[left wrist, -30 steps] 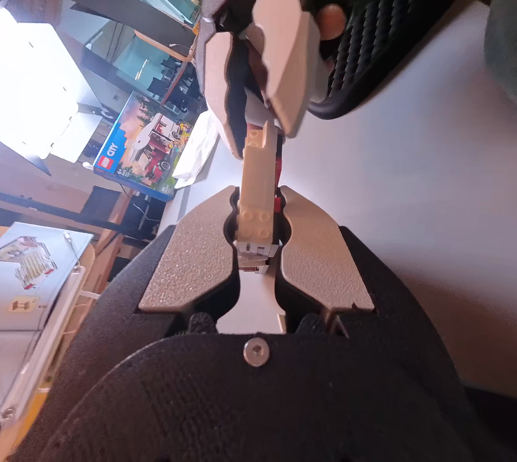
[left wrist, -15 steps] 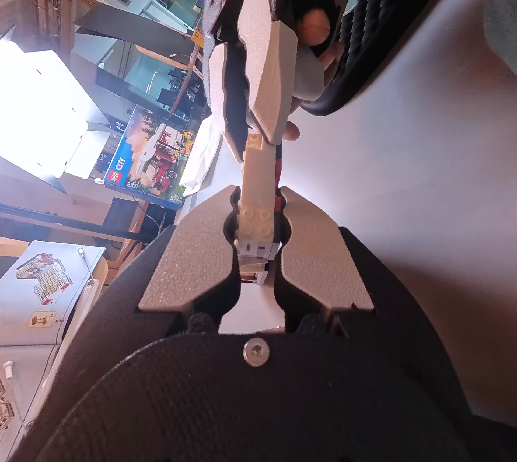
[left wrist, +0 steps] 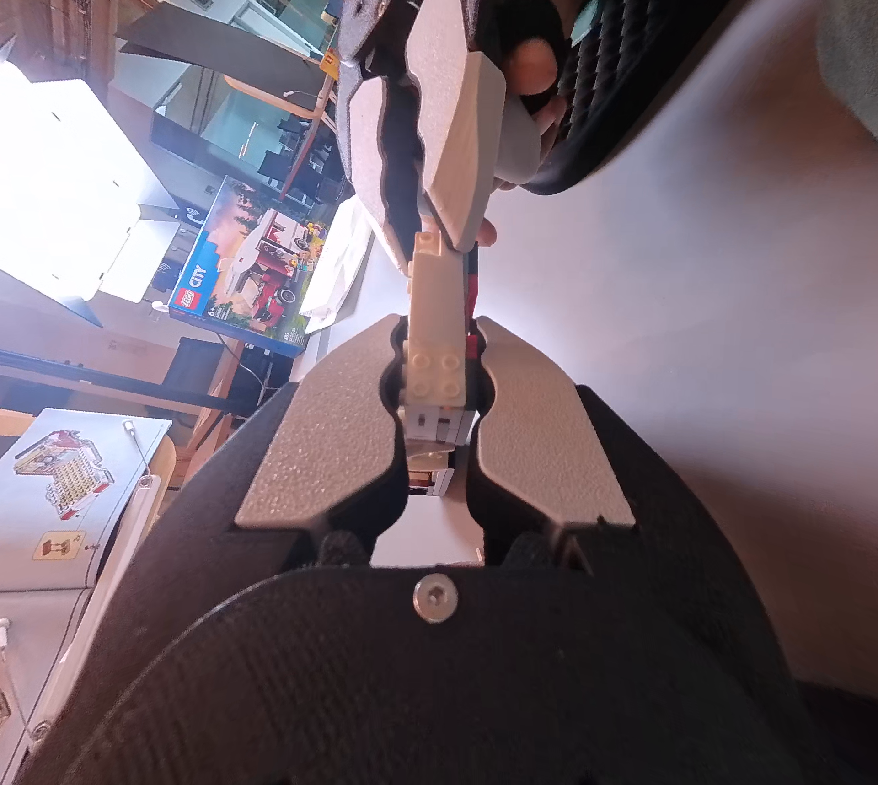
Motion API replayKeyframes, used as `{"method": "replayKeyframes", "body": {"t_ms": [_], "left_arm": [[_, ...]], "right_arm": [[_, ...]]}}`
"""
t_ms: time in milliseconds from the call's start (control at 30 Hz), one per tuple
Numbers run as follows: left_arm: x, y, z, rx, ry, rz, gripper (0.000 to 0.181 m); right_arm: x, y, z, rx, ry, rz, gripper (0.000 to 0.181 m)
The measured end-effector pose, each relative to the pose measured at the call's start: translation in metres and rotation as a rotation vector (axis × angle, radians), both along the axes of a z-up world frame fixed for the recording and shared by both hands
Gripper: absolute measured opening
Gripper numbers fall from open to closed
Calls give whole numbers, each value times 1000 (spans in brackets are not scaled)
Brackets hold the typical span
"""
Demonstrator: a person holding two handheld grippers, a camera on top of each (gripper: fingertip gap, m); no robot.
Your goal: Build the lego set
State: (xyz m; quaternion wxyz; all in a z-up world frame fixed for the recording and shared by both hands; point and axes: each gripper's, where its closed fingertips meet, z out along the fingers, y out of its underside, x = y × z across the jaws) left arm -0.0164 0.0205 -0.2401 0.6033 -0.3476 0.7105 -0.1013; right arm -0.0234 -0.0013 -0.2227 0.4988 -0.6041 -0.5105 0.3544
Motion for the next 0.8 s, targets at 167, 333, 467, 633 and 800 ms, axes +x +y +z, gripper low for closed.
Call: {"method": "replayKeyframes", "body": {"t_ms": [167, 333, 467, 633, 800], "left_arm": [[0, 2, 1, -12, -4, 8, 24], [-1, 5, 5, -27, -14, 16, 24], [-1, 8, 8, -49, -15, 18, 24], [2, 12, 16, -110, -7, -1, 24], [6, 17, 24, -182, -4, -16, 24]], "right_arm": [[0, 2, 1, 45, -21, -12, 22], [-1, 2, 3, 88, -47, -17, 32], [2, 6, 9, 235, -96, -47, 38], [-3, 14, 17, 512, -239, -24, 41], [-4, 27, 22, 643, -294, -8, 24]]}}
